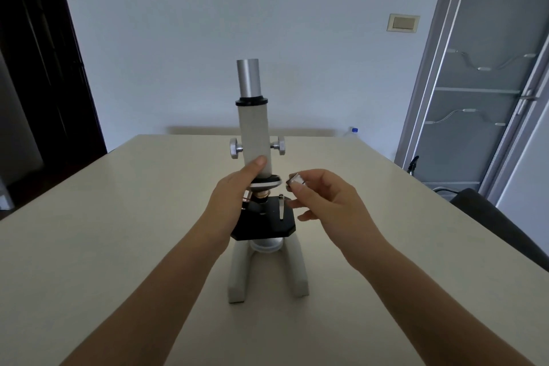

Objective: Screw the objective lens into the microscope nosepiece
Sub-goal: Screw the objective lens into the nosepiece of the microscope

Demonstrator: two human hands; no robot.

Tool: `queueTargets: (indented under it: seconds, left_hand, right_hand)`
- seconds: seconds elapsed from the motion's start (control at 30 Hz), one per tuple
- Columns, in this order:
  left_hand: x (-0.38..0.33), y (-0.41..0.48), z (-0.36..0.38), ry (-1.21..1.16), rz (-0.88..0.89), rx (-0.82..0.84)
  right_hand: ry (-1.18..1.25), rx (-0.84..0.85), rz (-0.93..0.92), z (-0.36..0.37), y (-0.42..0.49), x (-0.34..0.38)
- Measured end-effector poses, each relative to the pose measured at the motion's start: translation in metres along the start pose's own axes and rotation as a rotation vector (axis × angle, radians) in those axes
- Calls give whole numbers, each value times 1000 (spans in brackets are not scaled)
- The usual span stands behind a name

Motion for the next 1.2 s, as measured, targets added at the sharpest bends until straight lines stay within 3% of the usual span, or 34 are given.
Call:
queueTargets:
  seconds: [0.43, 1.2]
  left_hand:
    - [-1, 2, -13, -247, -83, -83]
    - [-2, 3, -7, -287, -58, -14]
  right_hand:
    - [-111, -114, -54, 19, -1, 1]
    - [-216, -332, -231, 37, -10, 17]
Point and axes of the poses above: each hand's wrist, its own y-axis towards the middle knuckle, its own z-axis out of the palm, x = y × z, the point moved 9 cm from there along y, towards the middle knuckle, and after that the axes turned 10 degrees about z, right-handed, at the moved point
